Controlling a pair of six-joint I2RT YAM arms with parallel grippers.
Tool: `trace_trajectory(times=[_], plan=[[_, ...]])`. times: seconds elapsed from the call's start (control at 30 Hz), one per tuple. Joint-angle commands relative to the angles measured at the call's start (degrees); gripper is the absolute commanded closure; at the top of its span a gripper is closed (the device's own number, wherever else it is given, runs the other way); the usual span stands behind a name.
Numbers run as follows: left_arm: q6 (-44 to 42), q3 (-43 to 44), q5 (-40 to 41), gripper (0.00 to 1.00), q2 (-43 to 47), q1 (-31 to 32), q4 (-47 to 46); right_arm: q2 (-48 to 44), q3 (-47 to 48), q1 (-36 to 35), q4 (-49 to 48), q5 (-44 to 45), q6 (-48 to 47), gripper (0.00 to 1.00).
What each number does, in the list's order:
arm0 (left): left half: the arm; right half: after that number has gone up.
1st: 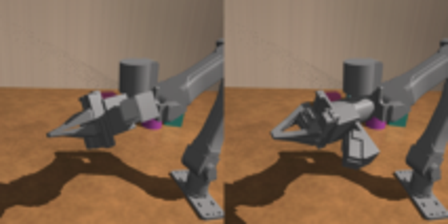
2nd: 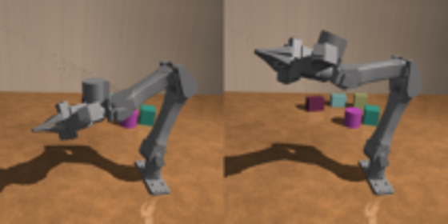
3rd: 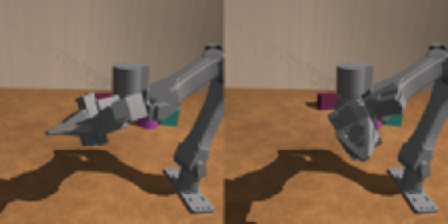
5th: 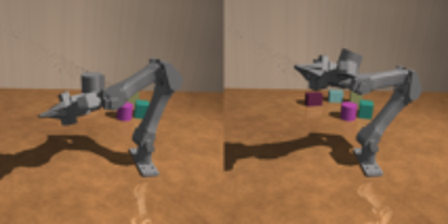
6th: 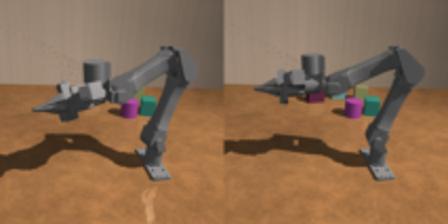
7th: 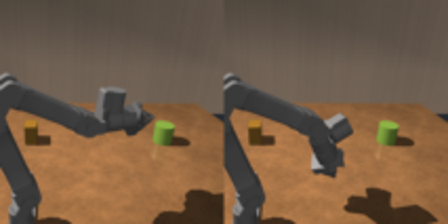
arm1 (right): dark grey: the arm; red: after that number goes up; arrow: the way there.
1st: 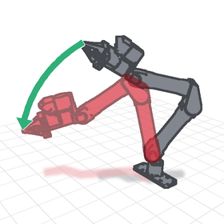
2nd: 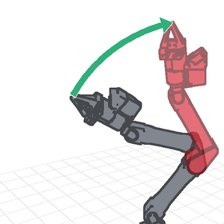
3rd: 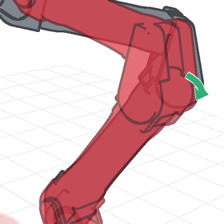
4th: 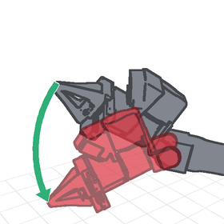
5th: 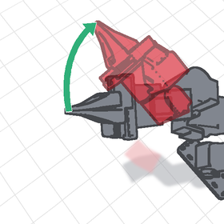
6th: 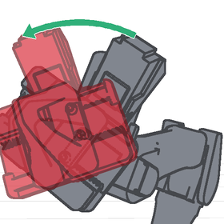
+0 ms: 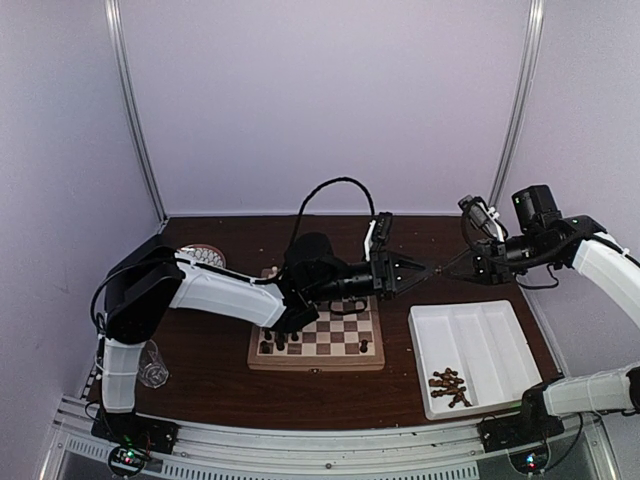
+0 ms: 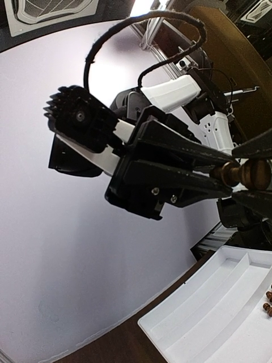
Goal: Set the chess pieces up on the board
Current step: Pass from the left arm to the right, then place the bishop on f8.
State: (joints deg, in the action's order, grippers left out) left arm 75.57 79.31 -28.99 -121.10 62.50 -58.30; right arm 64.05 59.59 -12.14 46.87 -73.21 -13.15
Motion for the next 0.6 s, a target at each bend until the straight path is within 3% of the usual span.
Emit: trace_trajectory(times=[0.0,0.1,0.3,0.43,0.57], plan=[[-0.7,1.3,0.5,0.84,-0.8,-0.4,-0.5,-0.5,2.1,-0.3,2.6,2.7,-2.5,0.90],[-1.5,-0.9,1.1,0.71,0.9,-0.9,3.2,1.3,6.7,-1.0,9.5,8.0,-8.5,0.92],[-8.3,-10.1,1.7,0.56,12.5,-3.4,13.5,4.7,13.6,-10.2,16.6,23.3,-14.6,0.93],[-17.6,-18.0,6.1,0.53,26.6,-4.0,31.5,8.2,18.4,-17.9,19.8,35.0,-17.5,0.93],[-29.2,-22.0,20.3,0.52,40.3,-5.1,57.6,12.9,22.7,-23.5,21.0,41.9,-19.2,0.93]])
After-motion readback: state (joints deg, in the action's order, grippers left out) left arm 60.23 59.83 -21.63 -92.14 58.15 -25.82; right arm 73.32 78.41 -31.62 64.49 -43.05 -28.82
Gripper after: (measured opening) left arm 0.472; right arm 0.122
